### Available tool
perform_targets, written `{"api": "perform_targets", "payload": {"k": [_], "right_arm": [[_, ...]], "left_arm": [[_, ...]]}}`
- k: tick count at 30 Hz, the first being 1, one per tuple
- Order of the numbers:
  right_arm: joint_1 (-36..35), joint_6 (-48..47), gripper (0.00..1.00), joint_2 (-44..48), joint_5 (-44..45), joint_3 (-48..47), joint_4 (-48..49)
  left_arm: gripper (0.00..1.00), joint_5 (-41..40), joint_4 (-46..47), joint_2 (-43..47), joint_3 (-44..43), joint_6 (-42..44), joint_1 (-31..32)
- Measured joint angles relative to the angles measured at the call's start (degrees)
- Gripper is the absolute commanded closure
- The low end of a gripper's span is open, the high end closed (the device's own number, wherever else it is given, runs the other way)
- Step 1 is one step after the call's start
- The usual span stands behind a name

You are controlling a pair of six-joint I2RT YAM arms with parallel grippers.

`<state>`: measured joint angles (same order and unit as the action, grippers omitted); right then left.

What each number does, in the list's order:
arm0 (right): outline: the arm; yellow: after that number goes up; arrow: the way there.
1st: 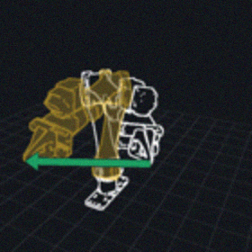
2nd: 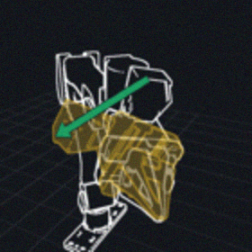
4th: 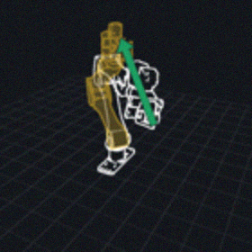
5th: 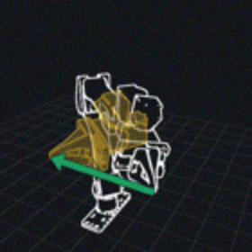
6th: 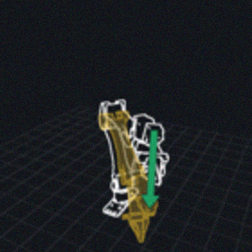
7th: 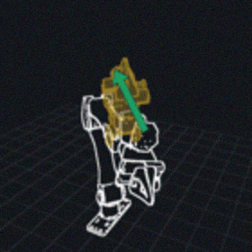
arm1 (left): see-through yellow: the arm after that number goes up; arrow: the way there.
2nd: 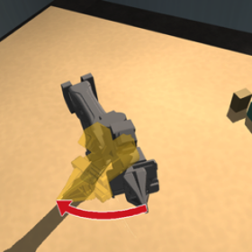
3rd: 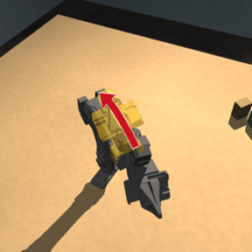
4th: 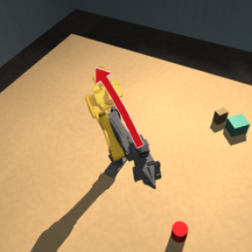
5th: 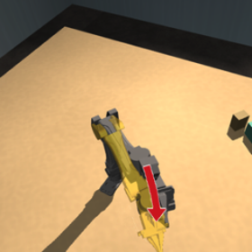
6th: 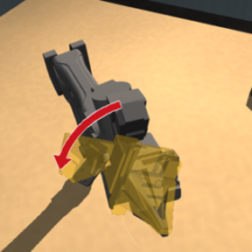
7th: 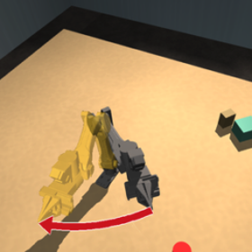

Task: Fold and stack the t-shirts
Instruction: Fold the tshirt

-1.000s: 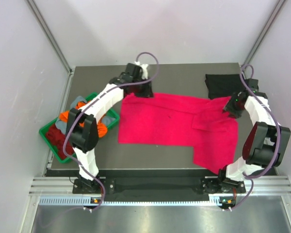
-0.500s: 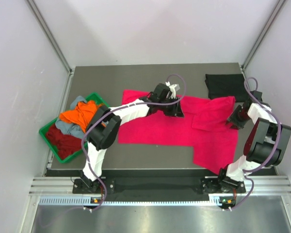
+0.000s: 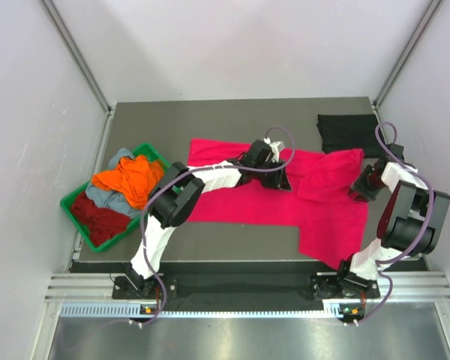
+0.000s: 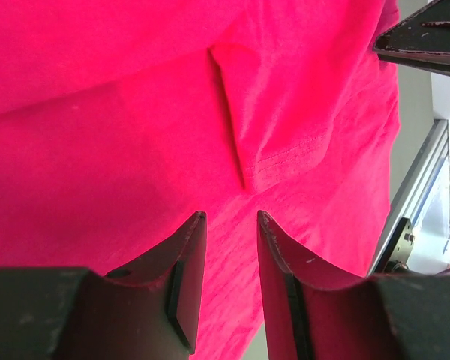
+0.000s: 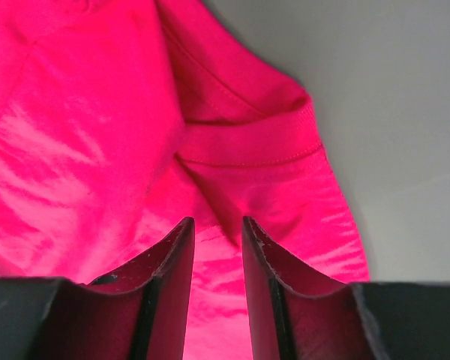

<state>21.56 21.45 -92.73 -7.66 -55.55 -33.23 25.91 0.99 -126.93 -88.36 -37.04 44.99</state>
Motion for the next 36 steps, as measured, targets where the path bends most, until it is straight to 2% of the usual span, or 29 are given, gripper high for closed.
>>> {"api": "perform_targets", "payload": {"k": [6,8,10,13,25,36], "right_arm": [[0.0,0.0,0.69,-0.7,0.0,1.5,1.3],[0.0,0.0,0.74,-0.7,-0.1,1.7,1.7],[0.0,0.0,0.79,-0.8,-0.2,1.7,2.2],[0.0,0.0,1.00,-0.8,-0.4,1.9,2.6],[0.0,0.1,1.00,1.3,0.5,1.9,1.1],[0.5,0.2,1.00,5.8,5.0,2.3,-2.7]], "left_arm": [[0.62,0.0,0.4,-0.6,-0.1,-0.3,0.9],[0.62,0.0,0.4,-0.7,-0.2,-0.3,1.0],[0.63,-0.1,0.4,-0.7,-0.2,-0.3,1.0],[0.63,-0.3,0.4,-0.7,-0.2,-0.3,1.0],[0.62,-1.5,-0.3,-0.7,-0.7,1.0,1.0],[0.63,-2.9,-1.6,-0.7,-0.7,1.7,1.0]]}}
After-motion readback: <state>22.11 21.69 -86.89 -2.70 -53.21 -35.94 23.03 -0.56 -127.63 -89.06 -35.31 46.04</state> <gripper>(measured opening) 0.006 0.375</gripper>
